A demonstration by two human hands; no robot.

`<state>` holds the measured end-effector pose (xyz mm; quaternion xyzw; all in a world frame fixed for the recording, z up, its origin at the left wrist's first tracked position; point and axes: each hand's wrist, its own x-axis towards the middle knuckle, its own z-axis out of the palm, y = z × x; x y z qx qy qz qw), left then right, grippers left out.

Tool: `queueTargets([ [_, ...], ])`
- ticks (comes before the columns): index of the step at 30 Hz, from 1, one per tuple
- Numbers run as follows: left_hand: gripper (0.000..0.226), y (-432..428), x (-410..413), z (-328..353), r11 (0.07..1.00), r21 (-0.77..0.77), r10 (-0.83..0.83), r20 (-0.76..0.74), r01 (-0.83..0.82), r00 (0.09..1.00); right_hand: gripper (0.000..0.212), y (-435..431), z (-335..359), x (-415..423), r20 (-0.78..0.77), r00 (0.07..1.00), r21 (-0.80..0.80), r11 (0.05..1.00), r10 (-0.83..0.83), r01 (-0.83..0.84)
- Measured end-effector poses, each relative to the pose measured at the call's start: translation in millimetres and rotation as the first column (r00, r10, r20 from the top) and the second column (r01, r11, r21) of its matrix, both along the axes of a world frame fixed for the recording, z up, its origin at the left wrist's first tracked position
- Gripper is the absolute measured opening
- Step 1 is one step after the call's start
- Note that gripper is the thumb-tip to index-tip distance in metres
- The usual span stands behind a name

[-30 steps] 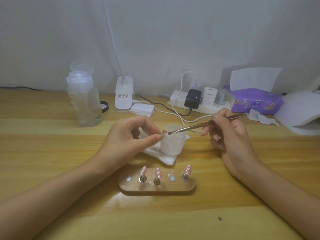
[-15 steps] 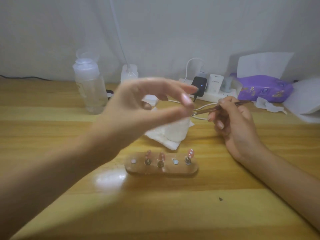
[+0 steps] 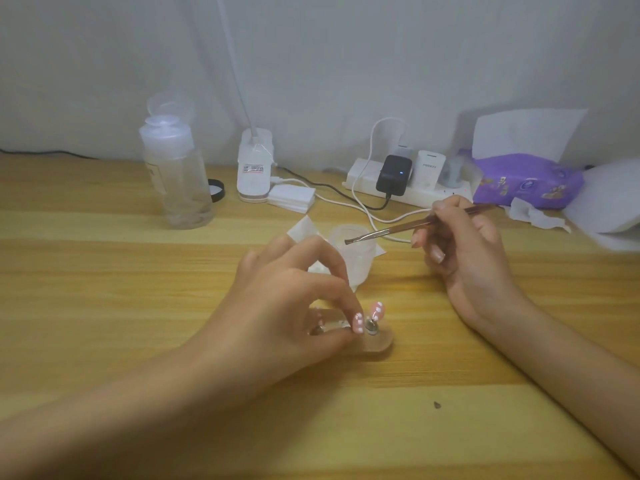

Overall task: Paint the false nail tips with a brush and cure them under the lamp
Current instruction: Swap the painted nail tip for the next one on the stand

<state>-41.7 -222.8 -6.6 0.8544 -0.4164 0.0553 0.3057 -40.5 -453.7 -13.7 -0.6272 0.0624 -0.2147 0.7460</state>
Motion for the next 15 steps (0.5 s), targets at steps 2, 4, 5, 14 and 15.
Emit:
queueTargets([
  [2,0.007,-2,0,-2,1.0,0.009,0.017,-0.037,-0.016,0.999,0.028,0,0,0,0.001,1.0,0.004,1.0,0.001,-0.001],
  [4,0.004,-3,-1,-2,0.999,0.026,0.04,-0.064,-0.038,0.997,0.029,0,0,0,0.006,1.0,0.007,1.0,0.003,-0.003],
  [5,0.005,-4,-1,-2,0.998,0.038,0.05,-0.07,-0.047,0.996,0.029,-1,0,0,0.008,1.0,0.007,1.0,0.003,-0.003],
  [14,0.053,-20,-9,9,0.966,0.225,0.087,0.186,-0.128,0.979,0.028,-1,1,0,-0.006,1.0,0.005,1.0,-0.005,0.005],
  [15,0.049,-22,-9,11,0.965,0.231,0.079,0.2,-0.126,0.976,0.028,-1,1,-1,-0.007,1.0,0.003,1.0,-0.005,0.005],
])
